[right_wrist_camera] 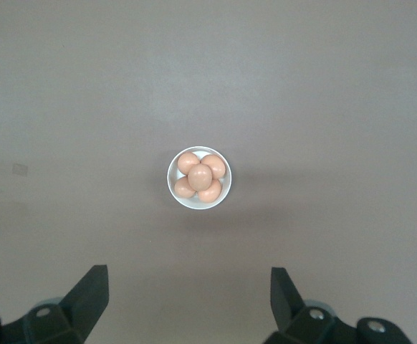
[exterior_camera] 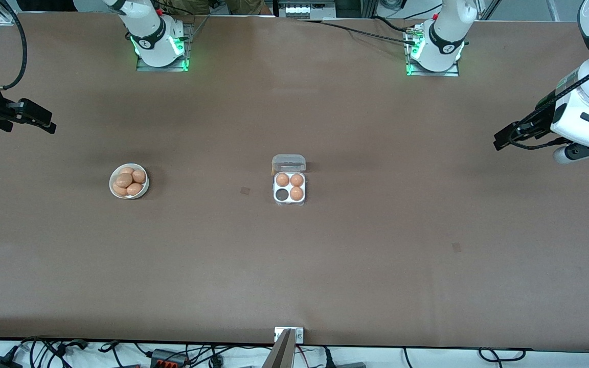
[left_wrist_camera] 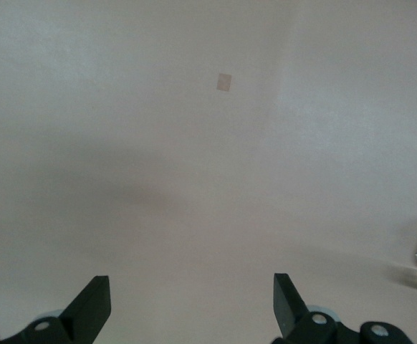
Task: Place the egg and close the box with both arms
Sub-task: 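Move the right gripper toward the white bowl of eggs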
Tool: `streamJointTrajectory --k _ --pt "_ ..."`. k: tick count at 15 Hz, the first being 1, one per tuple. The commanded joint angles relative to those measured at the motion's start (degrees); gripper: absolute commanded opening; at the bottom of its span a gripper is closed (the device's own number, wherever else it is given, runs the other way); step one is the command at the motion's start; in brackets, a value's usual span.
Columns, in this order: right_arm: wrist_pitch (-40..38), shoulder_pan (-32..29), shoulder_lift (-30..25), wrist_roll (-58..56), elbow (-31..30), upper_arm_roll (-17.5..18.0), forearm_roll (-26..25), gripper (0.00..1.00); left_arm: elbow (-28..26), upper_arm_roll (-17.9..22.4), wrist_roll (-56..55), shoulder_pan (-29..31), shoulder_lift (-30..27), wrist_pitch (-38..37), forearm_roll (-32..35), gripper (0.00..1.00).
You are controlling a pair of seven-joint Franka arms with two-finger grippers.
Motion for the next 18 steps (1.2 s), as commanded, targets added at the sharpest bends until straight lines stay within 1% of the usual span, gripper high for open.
streamJointTrajectory --k 1,5,7,15,18 --pt "0.0 -0.3 -1.8 -0.8 -1.7 0.0 -0.5 1.00 0.5 -0.2 0.9 0.1 0.0 -0.7 1.4 1.00" --pt "0.0 -0.3 -1.6 -0.9 -1.6 0.0 -0.5 1.00 0.5 -0.2 0.8 0.1 0.0 -0.7 1.4 1.00" --pt "-0.1 -0.3 -0.2 -1.4 -1.8 0.0 -0.5 1.00 0.5 -0.2 0.9 0.1 0.0 -0.7 1.4 1.00" --pt "1.1 0.7 11.7 -0.5 -1.8 0.4 -0.6 1.00 0.5 -0.2 0.8 0.1 -0.1 -0.7 1.4 1.00" --pt "4.9 1.2 17.4 -0.2 -1.4 0.4 -0.5 1.00 0.5 -0.2 0.8 0.1 0.0 -0.7 1.4 1.00"
